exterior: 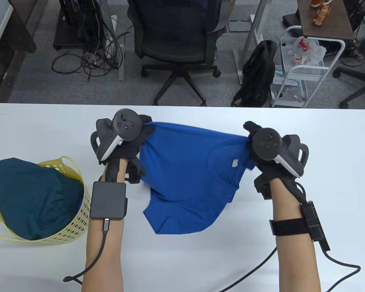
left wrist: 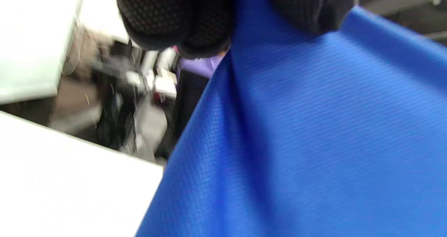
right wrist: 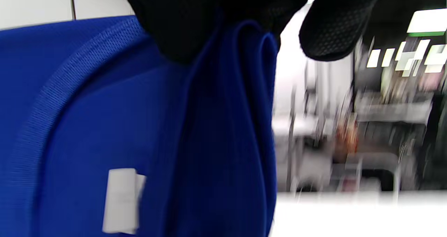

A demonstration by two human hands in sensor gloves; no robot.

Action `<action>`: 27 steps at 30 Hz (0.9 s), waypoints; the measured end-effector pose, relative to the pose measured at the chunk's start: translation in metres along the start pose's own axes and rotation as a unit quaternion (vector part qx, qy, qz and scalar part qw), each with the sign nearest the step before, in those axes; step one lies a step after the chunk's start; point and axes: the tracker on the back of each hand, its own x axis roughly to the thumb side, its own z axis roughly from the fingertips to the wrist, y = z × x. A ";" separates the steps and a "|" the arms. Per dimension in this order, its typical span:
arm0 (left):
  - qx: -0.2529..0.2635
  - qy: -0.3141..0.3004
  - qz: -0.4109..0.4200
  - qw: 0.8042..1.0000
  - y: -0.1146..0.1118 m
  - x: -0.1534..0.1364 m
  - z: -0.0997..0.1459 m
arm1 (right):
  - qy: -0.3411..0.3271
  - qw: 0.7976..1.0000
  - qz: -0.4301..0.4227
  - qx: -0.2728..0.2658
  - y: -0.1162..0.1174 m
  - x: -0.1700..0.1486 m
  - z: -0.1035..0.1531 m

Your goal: Fold and stack clothes and towels from laundry basket

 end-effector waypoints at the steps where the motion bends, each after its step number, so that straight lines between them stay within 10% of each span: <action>1: 0.037 -0.015 -0.012 0.999 0.011 0.003 0.001 | -0.001 0.999 -0.005 -0.043 -0.012 0.003 0.000; 8: 0.152 -0.186 -0.029 0.970 0.073 0.008 0.070 | -0.080 0.980 -0.112 -0.140 -0.063 -0.018 0.048; 18: -0.233 -0.189 -0.062 0.952 -0.052 -0.029 0.215 | -0.176 0.937 -0.164 0.253 0.056 -0.050 0.168; 22: -0.312 -0.133 -0.070 0.938 -0.078 -0.035 0.211 | -0.175 0.921 -0.135 0.320 0.081 -0.041 0.162; 27: -0.231 -0.047 -0.130 0.963 -0.075 -0.019 0.160 | -0.109 0.963 -0.069 0.236 0.087 -0.021 0.102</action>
